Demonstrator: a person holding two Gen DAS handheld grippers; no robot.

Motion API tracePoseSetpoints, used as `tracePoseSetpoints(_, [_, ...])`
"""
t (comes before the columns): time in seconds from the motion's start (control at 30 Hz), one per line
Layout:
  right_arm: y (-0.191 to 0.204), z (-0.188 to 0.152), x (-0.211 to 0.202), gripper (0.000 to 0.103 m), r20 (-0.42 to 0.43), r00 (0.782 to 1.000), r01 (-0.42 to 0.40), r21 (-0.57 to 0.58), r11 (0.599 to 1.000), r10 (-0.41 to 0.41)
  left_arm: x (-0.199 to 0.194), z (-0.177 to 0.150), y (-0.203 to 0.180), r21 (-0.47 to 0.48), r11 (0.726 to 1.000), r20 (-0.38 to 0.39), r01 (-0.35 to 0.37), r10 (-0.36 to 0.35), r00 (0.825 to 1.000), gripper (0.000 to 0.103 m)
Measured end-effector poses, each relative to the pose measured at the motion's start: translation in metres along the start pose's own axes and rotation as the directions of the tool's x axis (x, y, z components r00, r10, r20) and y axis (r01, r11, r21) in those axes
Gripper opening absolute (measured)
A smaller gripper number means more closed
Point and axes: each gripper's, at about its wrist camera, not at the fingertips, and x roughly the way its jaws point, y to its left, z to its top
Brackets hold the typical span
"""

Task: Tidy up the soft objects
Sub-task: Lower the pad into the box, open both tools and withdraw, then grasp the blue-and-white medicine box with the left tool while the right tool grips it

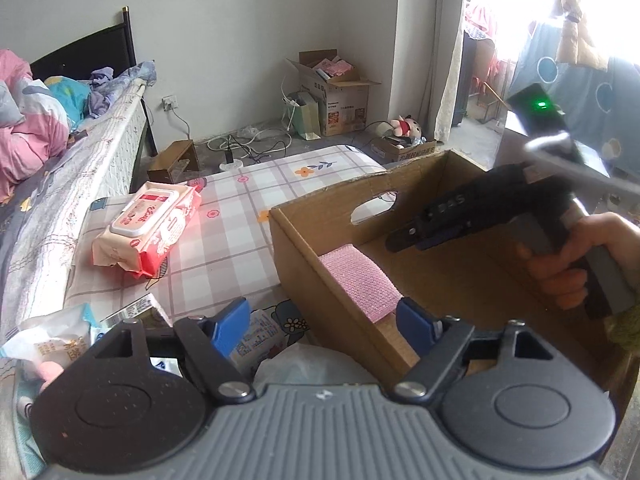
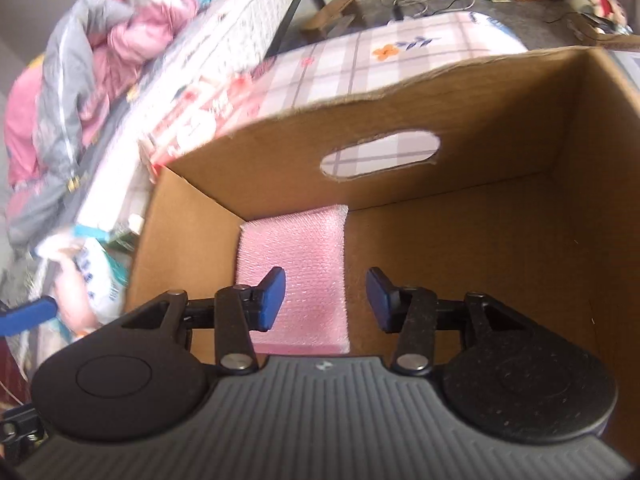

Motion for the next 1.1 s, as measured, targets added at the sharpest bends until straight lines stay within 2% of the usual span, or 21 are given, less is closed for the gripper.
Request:
tracePoseSetpoints(0.2, [0.028,-0.036,-0.087,0.052,0.161,0.983,-0.089,-0.014,0.996,0.091,-0.052,-0.030,0.021,-0.051,0.997,0.034,-0.052,0.054,0.998,0.085])
tracePoseSetpoints(0.3, [0.051,-0.057,-0.108,0.053,0.182,0.972,-0.146,-0.021,0.989,0.147,-0.075,-0.053,0.037,-0.089,0.991,0.043,-0.097,0.101,0.994,0.085])
tracePoseSetpoints(0.43, [0.095,-0.090,-0.116,0.054,0.172,0.950,-0.262,-0.022,0.965,0.262,-0.095,-0.090,0.061,-0.125,0.974,0.023,-0.189,0.193,0.981,0.085])
tracePoseSetpoints(0.57, [0.150,-0.122,-0.096,0.054,0.112,0.924,-0.364,-0.035,0.931,0.365,-0.107,-0.129,0.088,-0.128,0.952,-0.031,-0.278,0.276,0.961,0.085])
tracePoseSetpoints(0.7, [0.208,-0.146,-0.059,0.054,0.013,0.906,-0.422,-0.045,0.906,0.423,-0.107,-0.164,0.110,-0.108,0.932,-0.103,-0.345,0.335,0.937,0.086])
tracePoseSetpoints(0.77, [0.233,-0.156,-0.038,0.052,-0.049,0.899,-0.437,-0.046,0.899,0.435,-0.104,-0.177,0.120,-0.114,0.927,-0.126,-0.356,0.342,0.931,0.086])
tracePoseSetpoints(0.83, [0.255,-0.166,-0.016,0.052,-0.104,0.898,-0.434,-0.048,0.900,0.428,-0.100,-0.184,0.130,-0.127,0.925,-0.138,-0.357,0.340,0.930,0.086])
tracePoseSetpoints(0.93, [0.280,-0.175,0.015,0.051,-0.165,0.908,-0.397,-0.044,0.917,0.385,-0.091,-0.191,0.141,-0.135,0.925,-0.159,-0.355,0.334,0.929,0.086])
tracePoseSetpoints(1.1, [0.295,-0.182,0.061,0.051,-0.232,0.924,-0.318,-0.031,0.947,0.303,-0.072,-0.193,0.152,-0.126,0.932,-0.175,-0.340,0.317,0.932,0.087])
